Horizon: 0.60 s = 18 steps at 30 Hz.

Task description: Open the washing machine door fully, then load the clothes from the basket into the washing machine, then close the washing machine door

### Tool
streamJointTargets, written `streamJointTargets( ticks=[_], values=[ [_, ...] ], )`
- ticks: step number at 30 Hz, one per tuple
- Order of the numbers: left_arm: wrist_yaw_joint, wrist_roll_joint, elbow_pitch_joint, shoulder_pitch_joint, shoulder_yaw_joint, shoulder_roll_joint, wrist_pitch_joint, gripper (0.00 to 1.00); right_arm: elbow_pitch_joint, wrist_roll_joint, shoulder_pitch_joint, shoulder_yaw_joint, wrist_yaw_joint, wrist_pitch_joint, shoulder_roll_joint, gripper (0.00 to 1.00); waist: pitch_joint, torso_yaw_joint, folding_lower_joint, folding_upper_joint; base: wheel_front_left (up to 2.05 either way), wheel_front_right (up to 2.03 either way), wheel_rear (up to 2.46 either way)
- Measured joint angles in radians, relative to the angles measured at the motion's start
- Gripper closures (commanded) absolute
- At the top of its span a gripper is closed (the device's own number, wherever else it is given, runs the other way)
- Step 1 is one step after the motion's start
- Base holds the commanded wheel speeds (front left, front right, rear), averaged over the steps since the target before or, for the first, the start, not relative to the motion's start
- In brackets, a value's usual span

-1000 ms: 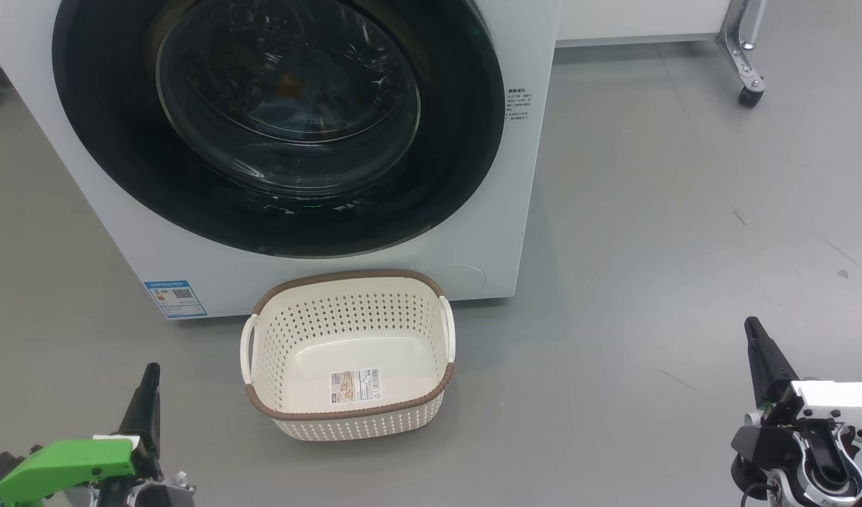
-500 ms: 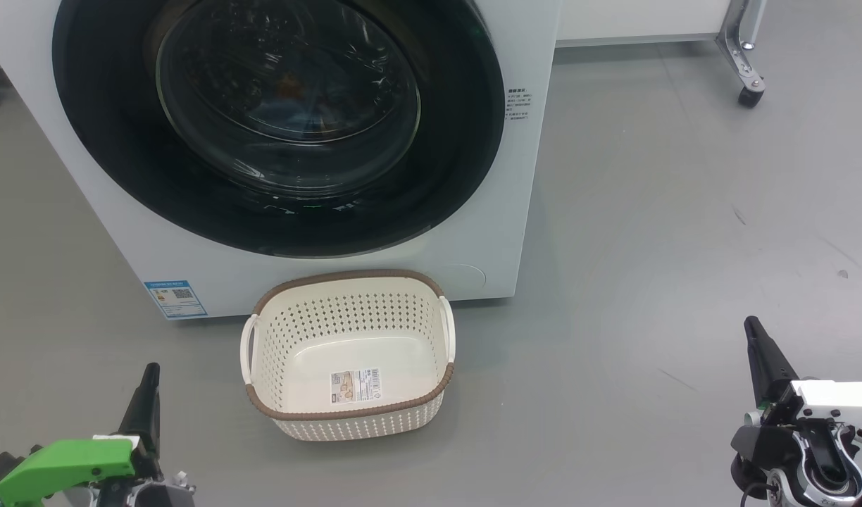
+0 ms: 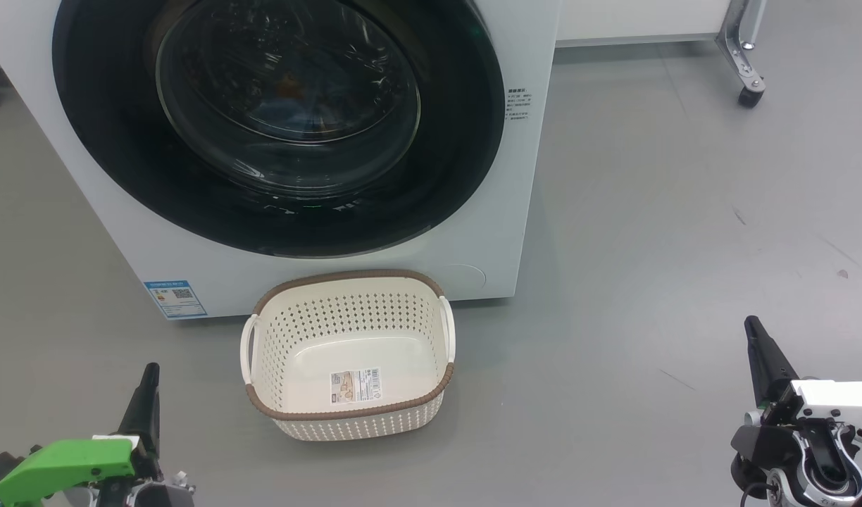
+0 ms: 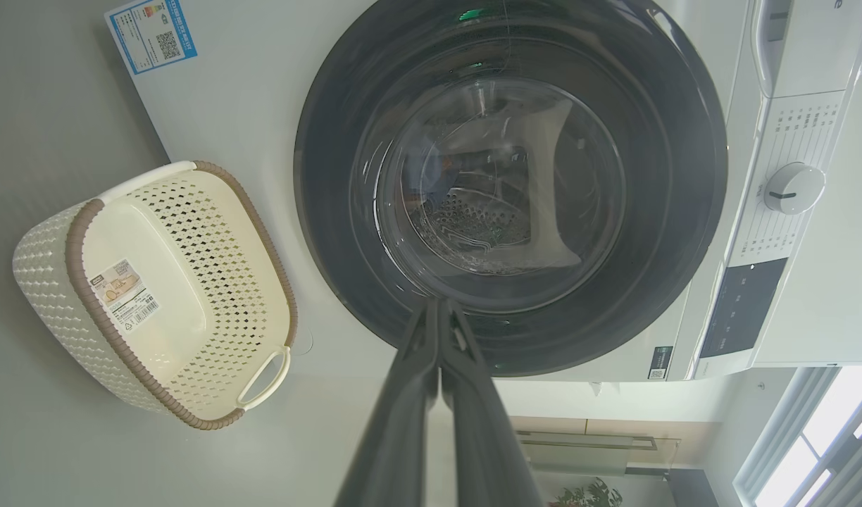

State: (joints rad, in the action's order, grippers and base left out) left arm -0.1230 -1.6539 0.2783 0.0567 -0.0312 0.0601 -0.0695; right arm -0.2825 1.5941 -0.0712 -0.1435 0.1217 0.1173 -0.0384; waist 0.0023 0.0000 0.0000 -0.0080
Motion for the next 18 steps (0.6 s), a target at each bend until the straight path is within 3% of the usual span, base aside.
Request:
streamJointTargets(
  ticks=[18],
  values=[
    [0.0,0.0,0.0,0.0,-0.001,0.0,0.0,1.0,0.001,0.0,0.0,0.001,0.0,0.0,0.0,1.0,0.0,0.0,0.0,0.0,0.0,0.0,0.0]
  ],
)
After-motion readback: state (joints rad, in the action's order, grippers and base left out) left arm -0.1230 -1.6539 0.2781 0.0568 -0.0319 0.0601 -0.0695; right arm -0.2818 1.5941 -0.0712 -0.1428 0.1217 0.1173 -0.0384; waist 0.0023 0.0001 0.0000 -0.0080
